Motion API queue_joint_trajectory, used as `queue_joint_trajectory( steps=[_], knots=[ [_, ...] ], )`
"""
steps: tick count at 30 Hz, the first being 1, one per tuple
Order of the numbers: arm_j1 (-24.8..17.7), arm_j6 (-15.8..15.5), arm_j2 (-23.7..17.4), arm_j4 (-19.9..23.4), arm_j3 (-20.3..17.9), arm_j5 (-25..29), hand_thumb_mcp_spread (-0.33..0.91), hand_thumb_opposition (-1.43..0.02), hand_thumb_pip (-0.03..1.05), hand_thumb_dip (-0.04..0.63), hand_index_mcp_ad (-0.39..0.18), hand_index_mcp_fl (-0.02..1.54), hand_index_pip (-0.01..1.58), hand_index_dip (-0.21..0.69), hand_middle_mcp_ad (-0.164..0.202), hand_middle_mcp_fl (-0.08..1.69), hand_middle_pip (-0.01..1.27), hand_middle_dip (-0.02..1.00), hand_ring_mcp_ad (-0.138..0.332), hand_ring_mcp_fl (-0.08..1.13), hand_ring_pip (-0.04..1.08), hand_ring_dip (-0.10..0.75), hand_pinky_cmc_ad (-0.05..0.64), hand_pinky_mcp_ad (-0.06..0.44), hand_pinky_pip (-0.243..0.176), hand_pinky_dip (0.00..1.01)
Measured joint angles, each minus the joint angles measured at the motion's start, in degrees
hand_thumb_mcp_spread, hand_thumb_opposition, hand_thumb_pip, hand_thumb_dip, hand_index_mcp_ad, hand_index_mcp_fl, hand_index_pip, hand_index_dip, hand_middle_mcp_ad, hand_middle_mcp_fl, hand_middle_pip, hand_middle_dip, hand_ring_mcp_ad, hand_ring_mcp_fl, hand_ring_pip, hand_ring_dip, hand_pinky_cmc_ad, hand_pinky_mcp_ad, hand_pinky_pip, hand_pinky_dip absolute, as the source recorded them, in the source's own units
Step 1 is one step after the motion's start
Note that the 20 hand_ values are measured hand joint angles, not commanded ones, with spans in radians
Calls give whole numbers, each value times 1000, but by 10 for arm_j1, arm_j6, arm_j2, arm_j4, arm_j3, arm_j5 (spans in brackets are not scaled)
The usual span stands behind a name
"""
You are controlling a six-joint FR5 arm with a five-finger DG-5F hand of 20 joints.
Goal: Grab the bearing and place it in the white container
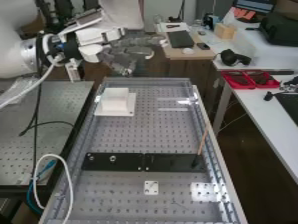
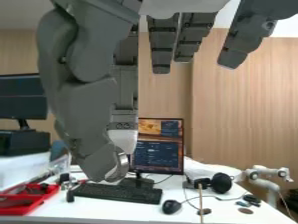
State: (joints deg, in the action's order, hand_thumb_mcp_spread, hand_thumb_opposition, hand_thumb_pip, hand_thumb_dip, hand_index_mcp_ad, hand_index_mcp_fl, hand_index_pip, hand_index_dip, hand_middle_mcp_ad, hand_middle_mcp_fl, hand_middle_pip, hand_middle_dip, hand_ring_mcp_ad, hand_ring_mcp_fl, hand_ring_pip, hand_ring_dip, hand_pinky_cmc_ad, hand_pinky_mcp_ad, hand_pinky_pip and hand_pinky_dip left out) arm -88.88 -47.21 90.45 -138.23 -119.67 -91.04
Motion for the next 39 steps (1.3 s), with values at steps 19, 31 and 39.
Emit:
queue_joint_trajectory(
  steps=[19,31,39],
  knots=[
    [-216,-11,-52,18,-56,256,614,-969,360,267,-103,840,1038,278,72,106,143,136,51,5,101,7,340,244,-89,152],
    [-293,56,-5,35,-81,393,614,-969,360,267,-99,840,1038,278,66,103,143,138,51,5,101,7,335,250,-89,152],
    [-307,127,46,48,-90,466,614,-969,360,267,-99,840,1038,278,66,103,143,138,49,7,101,7,337,248,-89,152]
  ],
)
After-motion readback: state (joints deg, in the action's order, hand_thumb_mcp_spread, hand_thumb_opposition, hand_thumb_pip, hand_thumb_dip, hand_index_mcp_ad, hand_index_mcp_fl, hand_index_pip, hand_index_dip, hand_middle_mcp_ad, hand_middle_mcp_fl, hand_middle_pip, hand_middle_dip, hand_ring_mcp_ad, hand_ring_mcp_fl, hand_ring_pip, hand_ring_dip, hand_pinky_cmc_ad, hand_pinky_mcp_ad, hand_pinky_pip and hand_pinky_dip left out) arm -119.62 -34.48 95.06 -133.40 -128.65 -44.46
